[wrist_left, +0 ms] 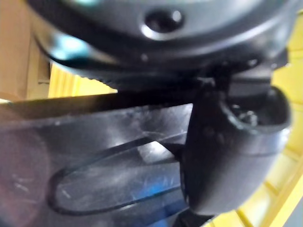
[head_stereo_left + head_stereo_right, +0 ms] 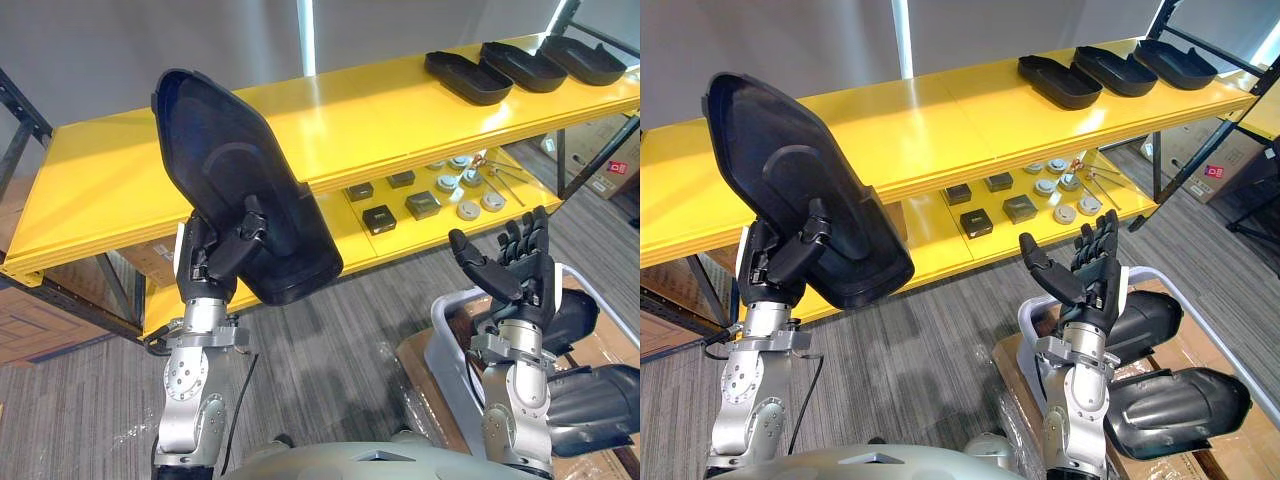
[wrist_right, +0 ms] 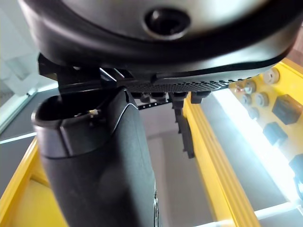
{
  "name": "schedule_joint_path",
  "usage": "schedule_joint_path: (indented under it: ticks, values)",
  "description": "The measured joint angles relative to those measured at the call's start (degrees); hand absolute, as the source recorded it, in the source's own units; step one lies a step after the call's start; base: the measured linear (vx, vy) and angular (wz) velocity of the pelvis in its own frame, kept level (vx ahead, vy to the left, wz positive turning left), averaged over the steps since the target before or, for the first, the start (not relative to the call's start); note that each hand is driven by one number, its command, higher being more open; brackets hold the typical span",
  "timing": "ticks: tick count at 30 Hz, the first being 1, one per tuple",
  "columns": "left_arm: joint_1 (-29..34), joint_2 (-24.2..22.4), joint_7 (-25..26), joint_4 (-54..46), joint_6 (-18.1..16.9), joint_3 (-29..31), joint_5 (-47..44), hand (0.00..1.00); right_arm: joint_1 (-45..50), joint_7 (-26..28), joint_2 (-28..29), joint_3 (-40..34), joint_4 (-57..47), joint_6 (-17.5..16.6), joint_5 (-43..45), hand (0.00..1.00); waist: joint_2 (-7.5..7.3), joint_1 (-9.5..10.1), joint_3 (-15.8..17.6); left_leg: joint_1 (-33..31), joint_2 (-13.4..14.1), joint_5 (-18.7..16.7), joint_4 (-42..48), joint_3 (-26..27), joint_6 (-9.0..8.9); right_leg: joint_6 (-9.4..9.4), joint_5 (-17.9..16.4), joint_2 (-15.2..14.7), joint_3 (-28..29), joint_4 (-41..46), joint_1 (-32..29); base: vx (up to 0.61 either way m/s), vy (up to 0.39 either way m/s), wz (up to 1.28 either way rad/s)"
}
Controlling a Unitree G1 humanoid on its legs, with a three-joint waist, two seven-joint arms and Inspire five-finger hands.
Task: Walk over and take three plastic housings, then place them on the shelf
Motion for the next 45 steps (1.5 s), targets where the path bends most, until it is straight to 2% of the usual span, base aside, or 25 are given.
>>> schedule_joint_path:
  ticks: [9,20,26,29,33,35,36,37,38,41,45]
  values:
    - [0.0,0.1,0.1,-2.8,-0.1,-0.2,0.0,0.00,0.2,0.3,-0.1,1.1,0.0,1.1,0.0,1.00,-1.21,0.07,-0.4,0.0,-0.1,2.3,-2.2,-0.3,0.22,0.50,0.3,0.5,-0.3,-0.7,-0.3,-0.04,-0.016,0.02]
    - [0.0,0.1,0.1,-3.1,-0.2,0.0,0.0,0.00,0.2,1.5,-0.2,3.1,0.2,2.4,0.0,1.00,-1.33,-0.01,-0.4,0.4,-0.1,3.0,-2.8,0.5,0.27,0.80,0.6,0.7,0.5,-0.8,-0.8,0.00,0.002,-0.04]
    - [0.0,1.0,0.8,-3.1,-0.2,-1.3,0.0,0.00,0.7,6.9,-1.0,4.1,0.5,4.6,2.0,1.00,-1.27,-0.05,-0.5,0.4,-0.1,2.9,-2.8,1.3,0.26,0.90,1.3,1.4,1.7,-2.1,-0.9,0.00,-0.004,-0.07]
    - [0.0,1.1,0.8,-3.1,-0.2,-3.3,0.0,0.00,0.8,7.9,-1.4,5.9,1.4,4.8,2.4,1.00,-1.26,0.10,-0.5,0.4,-0.4,3.0,-2.9,0.8,0.32,0.90,1.3,0.9,1.6,-1.7,-0.9,0.01,0.024,0.06]
    - [0.0,1.1,-1.1,-3.1,-0.2,-4.3,0.0,0.00,1.9,8.4,-1.3,9.2,1.8,4.8,2.3,1.00,-0.85,0.08,-0.5,-0.1,-1.5,3.1,-3.2,-0.1,1.18,0.91,1.2,-0.2,2.2,1.0,-2.5,-0.02,0.055,0.07]
    - [-0.3,1.3,-2.4,-3.1,-0.2,-4.7,0.0,0.00,3.1,9.6,-1.4,9.5,1.8,4.8,2.0,1.00,-0.17,-0.04,-0.3,-0.9,-1.5,2.5,-3.4,-1.3,2.24,0.61,0.4,-1.0,5.3,5.5,-4.7,-0.03,0.075,0.30]
    - [-0.8,1.8,-3.1,-3.1,-0.2,-5.2,0.0,0.00,4.4,10.2,-1.4,9.3,1.8,4.8,1.8,1.00,0.23,-0.21,0.1,-1.1,-1.5,2.6,-3.4,-2.9,2.45,0.26,-0.2,-1.1,9.3,8.5,-5.6,-0.02,0.099,0.69]
    - [-1.7,2.6,-3.5,-3.1,-0.3,-5.9,0.0,0.00,5.9,11.1,-1.4,9.3,1.8,4.6,1.9,1.00,0.07,-0.41,0.1,-1.8,-1.8,2.9,-3.4,-5.0,2.78,0.60,-1.3,-1.3,12.6,10.3,-6.0,0.00,0.085,0.89]
    - [-2.5,3.6,-3.8,-3.1,-0.3,-6.0,0.0,0.00,6.5,11.9,-1.4,9.4,1.9,4.5,1.9,1.00,-0.32,-0.43,0.0,-2.4,-2.2,3.3,-3.4,-6.3,2.84,0.49,-2.2,-1.7,13.3,10.6,-5.9,0.01,0.027,0.81]
    - [-3.4,4.6,-3.2,-3.1,-0.6,-5.3,0.1,0.00,4.1,13.1,-2.0,10.6,2.6,3.2,1.6,1.00,-1.36,0.86,0.1,-4.8,-3.1,5.3,-3.1,-7.9,2.44,1.97,-4.0,-2.4,12.1,7.7,-5.8,0.00,-0.054,0.32]
    - [-2.5,4.3,-2.1,-3.1,0.1,-4.9,0.1,0.00,1.4,12.6,-4.0,11.2,2.7,2.1,1.2,1.00,-1.23,1.72,0.3,-5.8,-2.0,6.8,-3.1,-9.1,1.38,2.30,-3.9,-0.6,10.2,3.4,-3.6,-0.02,-0.091,0.21]
